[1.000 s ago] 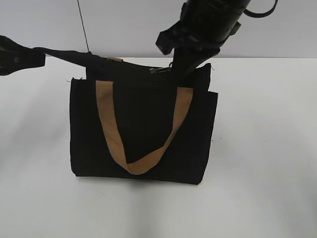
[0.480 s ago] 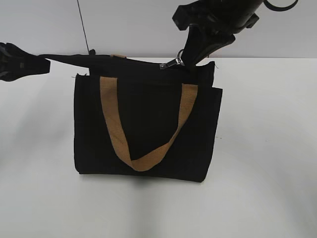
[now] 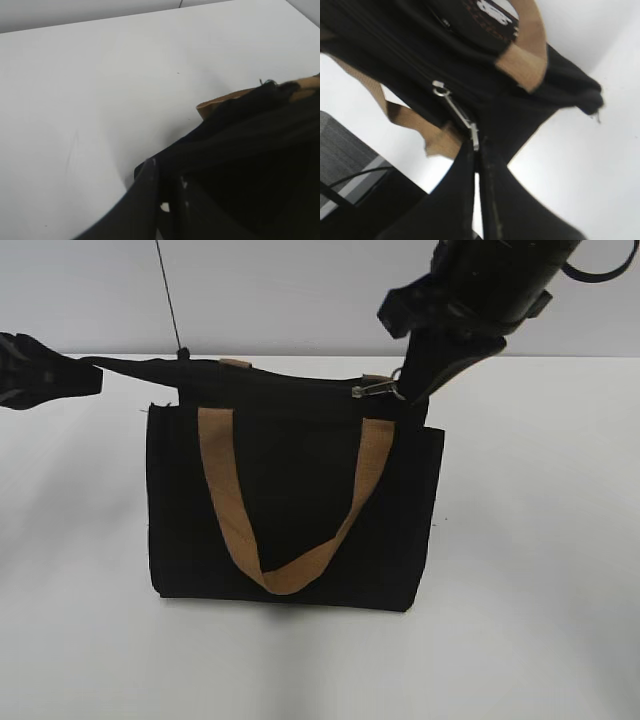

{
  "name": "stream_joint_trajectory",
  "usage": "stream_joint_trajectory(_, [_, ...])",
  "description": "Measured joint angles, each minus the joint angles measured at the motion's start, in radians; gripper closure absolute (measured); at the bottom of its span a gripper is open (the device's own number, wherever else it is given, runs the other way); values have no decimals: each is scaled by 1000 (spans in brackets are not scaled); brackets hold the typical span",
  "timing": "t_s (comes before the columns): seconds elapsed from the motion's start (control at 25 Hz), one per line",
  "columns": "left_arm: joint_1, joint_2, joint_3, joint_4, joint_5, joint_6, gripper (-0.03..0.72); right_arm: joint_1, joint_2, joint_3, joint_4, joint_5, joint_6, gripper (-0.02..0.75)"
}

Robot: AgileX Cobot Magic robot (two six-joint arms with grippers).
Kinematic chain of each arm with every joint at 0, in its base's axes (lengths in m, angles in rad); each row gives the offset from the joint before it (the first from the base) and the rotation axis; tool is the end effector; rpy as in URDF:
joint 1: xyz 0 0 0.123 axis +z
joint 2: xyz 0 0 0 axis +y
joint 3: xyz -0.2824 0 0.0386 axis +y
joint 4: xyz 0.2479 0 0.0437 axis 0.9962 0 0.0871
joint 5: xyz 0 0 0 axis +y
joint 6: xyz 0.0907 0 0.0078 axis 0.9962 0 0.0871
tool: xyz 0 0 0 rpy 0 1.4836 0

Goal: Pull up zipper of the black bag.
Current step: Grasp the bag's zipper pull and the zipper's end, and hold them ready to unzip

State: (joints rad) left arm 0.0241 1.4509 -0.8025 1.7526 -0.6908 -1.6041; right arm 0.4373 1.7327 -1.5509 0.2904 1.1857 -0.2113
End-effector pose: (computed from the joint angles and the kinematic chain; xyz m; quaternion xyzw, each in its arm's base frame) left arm 0.2837 -0.0501 0.2469 0.2138 0.8415 -0.2558 0.4251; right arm 0.3174 0.1750 0.3099 -0.2794 0.9390 0.1558 0.1265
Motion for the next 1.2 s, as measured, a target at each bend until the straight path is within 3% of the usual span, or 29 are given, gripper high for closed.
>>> stream_joint_trajectory(0.2, [1,0,0,0,6,0,667,-14,-42,50,-43,1,-1,752])
stream_joint_trajectory(0.44, [-3,0,0,0,-37,0,667,-93,-52,51,2,-4,0,752])
stream_joint_trajectory(0.84, [-4,0,0,0,-26,0,656,-107,-59,52,67,7,-54,745])
stream_joint_trajectory(0.96, [4,0,0,0,16,0,538,-116,-66,52,56,19,-73,648])
stream_joint_trajectory(1.08, [11,0,0,0,51,-1,297,-123,-74,52,60,20,-112,424])
stream_joint_trajectory(1.2, [11,0,-1,0,50,-3,153,-124,-75,52,73,22,-136,229])
